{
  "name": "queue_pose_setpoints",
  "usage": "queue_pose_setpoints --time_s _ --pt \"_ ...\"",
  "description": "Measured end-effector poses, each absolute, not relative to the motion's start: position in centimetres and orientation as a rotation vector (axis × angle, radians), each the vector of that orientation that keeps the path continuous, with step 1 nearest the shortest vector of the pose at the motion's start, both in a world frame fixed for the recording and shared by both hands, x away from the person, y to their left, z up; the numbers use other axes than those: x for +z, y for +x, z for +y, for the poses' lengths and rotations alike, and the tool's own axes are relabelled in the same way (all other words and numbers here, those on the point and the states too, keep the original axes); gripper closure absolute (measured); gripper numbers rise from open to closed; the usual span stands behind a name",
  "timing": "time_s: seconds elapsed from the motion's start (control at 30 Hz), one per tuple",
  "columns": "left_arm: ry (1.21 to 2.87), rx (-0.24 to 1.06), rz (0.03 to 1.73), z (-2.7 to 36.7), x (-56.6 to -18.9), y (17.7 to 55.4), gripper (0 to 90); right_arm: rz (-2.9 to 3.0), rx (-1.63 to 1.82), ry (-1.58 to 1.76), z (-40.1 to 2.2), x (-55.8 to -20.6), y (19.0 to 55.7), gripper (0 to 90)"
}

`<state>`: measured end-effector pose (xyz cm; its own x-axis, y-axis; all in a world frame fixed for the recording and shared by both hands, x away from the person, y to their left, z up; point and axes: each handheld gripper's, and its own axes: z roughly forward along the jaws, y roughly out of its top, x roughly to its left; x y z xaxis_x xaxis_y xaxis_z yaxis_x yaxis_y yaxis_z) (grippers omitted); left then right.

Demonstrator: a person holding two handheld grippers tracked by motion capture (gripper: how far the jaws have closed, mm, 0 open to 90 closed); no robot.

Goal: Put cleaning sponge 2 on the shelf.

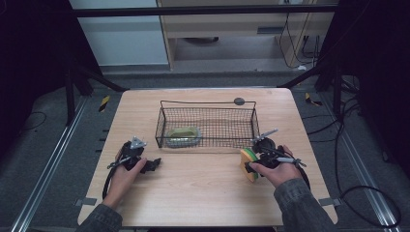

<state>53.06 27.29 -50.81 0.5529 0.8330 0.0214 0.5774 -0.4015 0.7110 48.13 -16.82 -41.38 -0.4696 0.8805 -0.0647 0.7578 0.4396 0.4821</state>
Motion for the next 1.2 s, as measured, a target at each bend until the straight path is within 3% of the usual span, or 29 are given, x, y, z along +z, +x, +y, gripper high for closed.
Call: queue_pose_setpoints --time_s 0.33,0.6,1.2 --pt "2.128 0.498 1.128 27.3 -50.8 53.1 0.0 2.497 0.444 1.392 -15.6 -41.1 50.4 18.8" --pt "2.128 0.498 1.128 27.2 -50.8 53.2 0.0 2.548 0.426 1.418 -15.1 -41.1 51.2 28.1" --pt "2.128 0.497 1.128 27.2 -50.8 53.3 0.0 2.604 0.426 1.414 -14.9 -40.5 51.2 58.3"
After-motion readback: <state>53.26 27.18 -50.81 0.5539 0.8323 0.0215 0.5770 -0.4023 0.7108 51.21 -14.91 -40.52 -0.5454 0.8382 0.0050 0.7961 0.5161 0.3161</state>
